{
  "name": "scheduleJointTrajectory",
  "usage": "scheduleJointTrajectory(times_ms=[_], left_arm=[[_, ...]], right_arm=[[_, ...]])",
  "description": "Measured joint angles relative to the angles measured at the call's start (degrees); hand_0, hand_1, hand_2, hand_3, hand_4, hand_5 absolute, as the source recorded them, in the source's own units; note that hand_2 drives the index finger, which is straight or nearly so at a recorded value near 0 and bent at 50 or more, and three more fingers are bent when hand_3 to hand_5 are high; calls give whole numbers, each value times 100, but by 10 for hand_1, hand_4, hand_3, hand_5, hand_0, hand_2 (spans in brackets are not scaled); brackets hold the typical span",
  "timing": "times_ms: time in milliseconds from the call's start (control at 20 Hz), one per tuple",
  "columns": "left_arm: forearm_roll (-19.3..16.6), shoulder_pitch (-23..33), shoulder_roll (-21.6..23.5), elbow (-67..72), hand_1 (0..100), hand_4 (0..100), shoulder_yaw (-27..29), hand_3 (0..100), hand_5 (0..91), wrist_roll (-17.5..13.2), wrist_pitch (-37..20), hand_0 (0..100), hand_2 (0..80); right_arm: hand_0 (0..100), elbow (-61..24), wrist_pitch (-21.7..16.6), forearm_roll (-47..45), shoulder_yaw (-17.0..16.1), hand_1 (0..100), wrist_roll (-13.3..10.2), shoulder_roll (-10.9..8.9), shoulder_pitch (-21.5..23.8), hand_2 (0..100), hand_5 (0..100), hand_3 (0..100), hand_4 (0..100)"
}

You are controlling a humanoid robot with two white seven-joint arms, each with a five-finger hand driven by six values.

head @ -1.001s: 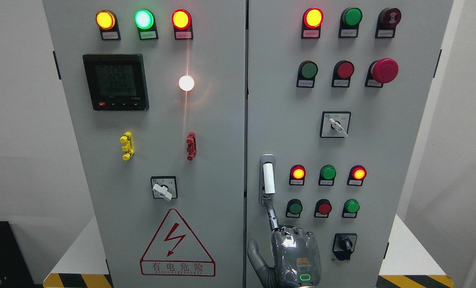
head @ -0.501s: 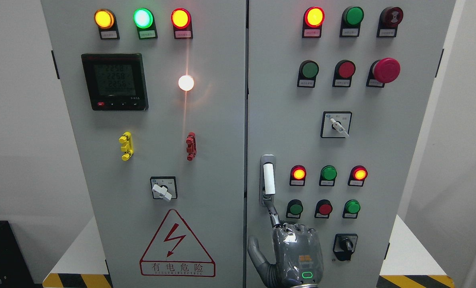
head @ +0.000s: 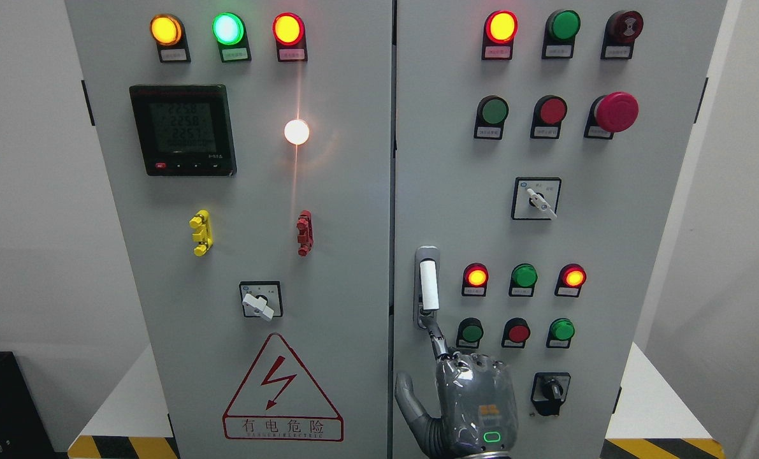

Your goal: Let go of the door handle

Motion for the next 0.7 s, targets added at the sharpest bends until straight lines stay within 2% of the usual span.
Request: scheduleJointTrajectory(times_ms=[300, 701], left_arm=[[0, 0, 1, 1, 556, 0, 0, 0, 0, 0, 0, 120, 0], [0, 0, 2, 0, 556, 0, 0, 0, 0, 0, 0, 120, 0]], right_arm=[[560, -86, -32, -6, 2, 298, -16, -6, 123, 290, 1000, 876, 915], [577, -373, -228, -12, 2, 301, -19, -40, 512, 387, 995, 872, 911]])
